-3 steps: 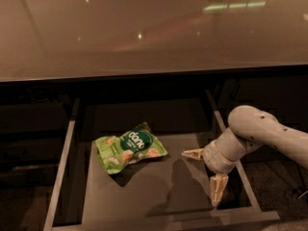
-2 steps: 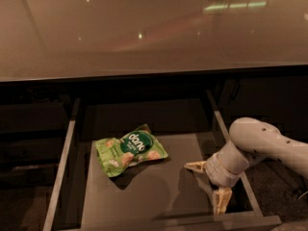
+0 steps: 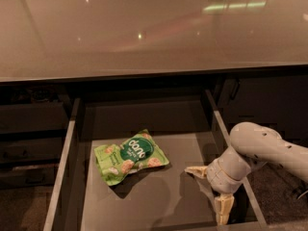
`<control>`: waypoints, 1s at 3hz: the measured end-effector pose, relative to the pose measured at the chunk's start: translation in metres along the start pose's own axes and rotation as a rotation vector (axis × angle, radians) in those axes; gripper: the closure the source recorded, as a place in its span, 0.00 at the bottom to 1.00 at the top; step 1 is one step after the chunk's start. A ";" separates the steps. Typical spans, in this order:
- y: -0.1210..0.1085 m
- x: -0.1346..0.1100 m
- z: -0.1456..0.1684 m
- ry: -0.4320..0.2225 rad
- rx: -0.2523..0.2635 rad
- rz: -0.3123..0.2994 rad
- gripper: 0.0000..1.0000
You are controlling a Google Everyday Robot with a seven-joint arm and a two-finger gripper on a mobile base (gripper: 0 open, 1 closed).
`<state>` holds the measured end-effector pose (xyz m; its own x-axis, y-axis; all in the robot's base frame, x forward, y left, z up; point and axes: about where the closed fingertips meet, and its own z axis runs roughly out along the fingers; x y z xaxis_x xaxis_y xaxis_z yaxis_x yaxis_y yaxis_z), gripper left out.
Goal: Open top drawer
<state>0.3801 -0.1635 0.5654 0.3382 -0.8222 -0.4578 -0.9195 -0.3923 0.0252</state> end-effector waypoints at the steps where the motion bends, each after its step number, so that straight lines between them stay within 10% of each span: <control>1: 0.000 -0.002 -0.003 0.000 0.000 0.000 0.00; 3: -0.006 -0.054 -0.077 -0.039 0.129 -0.155 0.00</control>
Offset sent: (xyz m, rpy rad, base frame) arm 0.0072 0.0346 0.2377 0.2574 -0.3790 0.1594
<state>0.3829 -0.1486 0.6587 0.4720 -0.7386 -0.4814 -0.8759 -0.4548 -0.1610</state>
